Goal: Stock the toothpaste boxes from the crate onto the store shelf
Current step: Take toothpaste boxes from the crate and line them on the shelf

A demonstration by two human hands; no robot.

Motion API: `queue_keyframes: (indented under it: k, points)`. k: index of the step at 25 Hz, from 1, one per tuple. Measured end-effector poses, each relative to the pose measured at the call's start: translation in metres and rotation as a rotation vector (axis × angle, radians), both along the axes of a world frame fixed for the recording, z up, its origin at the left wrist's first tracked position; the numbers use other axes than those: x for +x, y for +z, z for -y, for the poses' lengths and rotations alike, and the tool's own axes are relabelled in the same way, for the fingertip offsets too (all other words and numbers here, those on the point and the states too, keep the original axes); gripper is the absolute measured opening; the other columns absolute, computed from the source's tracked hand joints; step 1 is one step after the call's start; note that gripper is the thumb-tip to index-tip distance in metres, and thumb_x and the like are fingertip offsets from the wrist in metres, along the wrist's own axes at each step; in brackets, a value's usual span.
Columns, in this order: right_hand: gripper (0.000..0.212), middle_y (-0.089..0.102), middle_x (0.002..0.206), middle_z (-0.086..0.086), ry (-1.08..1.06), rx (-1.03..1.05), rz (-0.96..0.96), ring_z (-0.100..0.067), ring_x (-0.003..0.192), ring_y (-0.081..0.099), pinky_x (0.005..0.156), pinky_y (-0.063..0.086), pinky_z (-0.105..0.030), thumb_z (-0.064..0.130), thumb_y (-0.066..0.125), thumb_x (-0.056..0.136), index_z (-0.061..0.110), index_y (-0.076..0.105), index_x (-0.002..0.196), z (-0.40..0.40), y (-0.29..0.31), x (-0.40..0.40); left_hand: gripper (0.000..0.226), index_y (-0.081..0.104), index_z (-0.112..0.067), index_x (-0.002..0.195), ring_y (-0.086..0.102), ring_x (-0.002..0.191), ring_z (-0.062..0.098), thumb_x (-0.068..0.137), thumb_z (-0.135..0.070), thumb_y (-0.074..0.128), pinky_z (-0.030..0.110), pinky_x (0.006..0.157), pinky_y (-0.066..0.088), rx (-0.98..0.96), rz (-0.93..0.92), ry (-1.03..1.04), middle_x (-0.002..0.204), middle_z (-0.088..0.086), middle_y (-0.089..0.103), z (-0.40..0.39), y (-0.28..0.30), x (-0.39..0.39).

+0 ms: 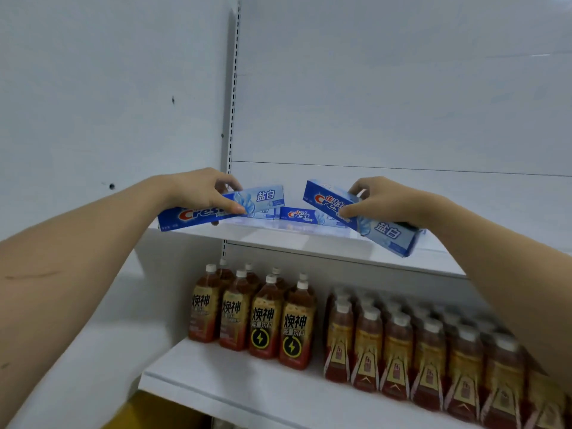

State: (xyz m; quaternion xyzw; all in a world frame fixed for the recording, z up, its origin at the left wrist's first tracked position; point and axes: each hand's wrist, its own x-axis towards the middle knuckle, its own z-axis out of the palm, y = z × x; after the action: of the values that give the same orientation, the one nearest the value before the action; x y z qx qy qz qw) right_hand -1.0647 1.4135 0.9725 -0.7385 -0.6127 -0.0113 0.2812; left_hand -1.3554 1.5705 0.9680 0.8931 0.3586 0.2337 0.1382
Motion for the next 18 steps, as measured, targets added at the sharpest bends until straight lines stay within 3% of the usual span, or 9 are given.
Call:
queue_keyframes:
  k: [6, 10, 13, 16, 18]
  points:
    - [0.041, 0.072, 0.1, 0.002, 0.008, -0.072, 0.165, -0.021, 0.081, 0.072, 0.078, 0.059, -0.039, 0.041, 0.076, 0.079, 0.028, 0.06, 0.113, -0.085, 0.019, 0.019, 0.044, 0.056, -0.034, 0.123, 0.066, 0.08, 0.012, 0.083, -0.046, 0.072, 0.024, 0.067, 0.048, 0.107, -0.089, 0.071, 0.111, -0.005, 0.063, -0.076, 0.017, 0.021]
    - [0.042, 0.068, 0.1, 0.002, -0.112, -0.166, 0.329, -0.017, 0.076, 0.069, 0.067, 0.055, -0.03, 0.043, 0.073, 0.081, 0.026, 0.059, 0.118, -0.16, 0.02, 0.033, 0.044, 0.056, -0.035, 0.123, 0.065, 0.083, 0.013, 0.083, -0.045, 0.073, 0.024, 0.069, 0.049, 0.111, -0.175, 0.021, 0.109, -0.008, 0.061, -0.153, 0.014, 0.042]
    - [0.038, 0.07, 0.088, 0.0, -0.233, -0.269, 0.358, -0.019, 0.072, 0.069, 0.062, 0.052, -0.027, 0.043, 0.072, 0.082, 0.016, 0.066, 0.108, -0.2, 0.021, 0.038, 0.045, 0.054, -0.037, 0.123, 0.066, 0.089, 0.014, 0.083, -0.045, 0.073, 0.027, 0.075, 0.054, 0.105, -0.284, -0.005, 0.107, -0.009, 0.061, -0.203, 0.011, 0.054]
    - [0.04, 0.074, 0.096, -0.01, -0.231, -0.374, 0.292, -0.028, 0.085, 0.073, 0.067, 0.061, -0.035, 0.041, 0.072, 0.083, 0.009, 0.069, 0.107, -0.227, 0.022, 0.037, 0.044, 0.054, -0.038, 0.121, 0.063, 0.1, 0.018, 0.082, -0.041, 0.075, 0.034, 0.088, 0.053, 0.103, -0.358, -0.026, 0.111, -0.006, 0.062, -0.243, 0.01, 0.068]
    - [0.041, 0.072, 0.102, -0.011, -0.205, -0.414, 0.26, -0.03, 0.093, 0.072, 0.071, 0.062, -0.04, 0.039, 0.073, 0.084, 0.01, 0.067, 0.113, -0.242, 0.019, 0.034, 0.045, 0.055, -0.036, 0.125, 0.06, 0.104, 0.019, 0.085, -0.04, 0.073, 0.031, 0.087, 0.047, 0.091, -0.39, -0.041, 0.116, -0.003, 0.061, -0.258, 0.008, 0.076]
